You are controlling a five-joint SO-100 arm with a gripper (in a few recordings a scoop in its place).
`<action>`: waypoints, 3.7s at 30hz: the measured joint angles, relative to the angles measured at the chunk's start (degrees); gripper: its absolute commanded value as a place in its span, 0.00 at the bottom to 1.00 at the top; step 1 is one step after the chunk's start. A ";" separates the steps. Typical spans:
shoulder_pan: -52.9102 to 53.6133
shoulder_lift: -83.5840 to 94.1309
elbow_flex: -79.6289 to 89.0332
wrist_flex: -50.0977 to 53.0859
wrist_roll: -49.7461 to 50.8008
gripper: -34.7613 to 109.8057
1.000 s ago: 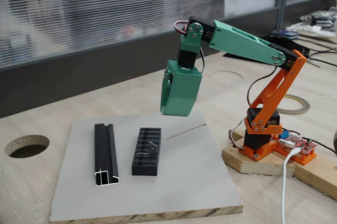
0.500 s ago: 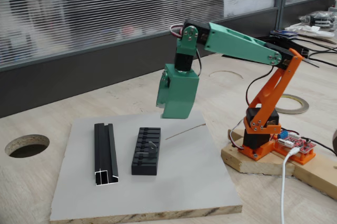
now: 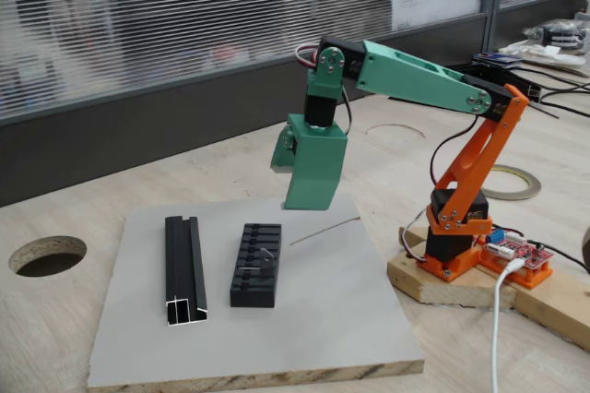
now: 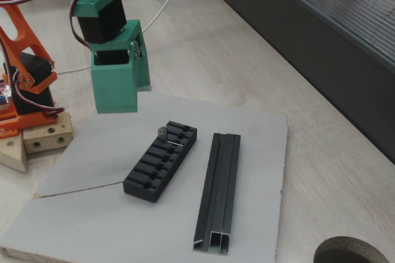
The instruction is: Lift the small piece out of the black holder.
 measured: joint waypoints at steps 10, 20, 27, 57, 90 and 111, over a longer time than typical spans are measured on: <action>0.00 -4.13 -0.09 -0.18 7.47 0.70; 0.00 -10.55 -0.09 -0.70 15.12 0.70; -0.44 -10.72 0.09 -12.74 15.21 0.70; -7.82 -15.64 5.71 -16.17 19.07 0.70; -7.65 -18.90 6.06 -16.26 19.86 0.70; -7.65 -18.90 6.06 -16.26 19.86 0.70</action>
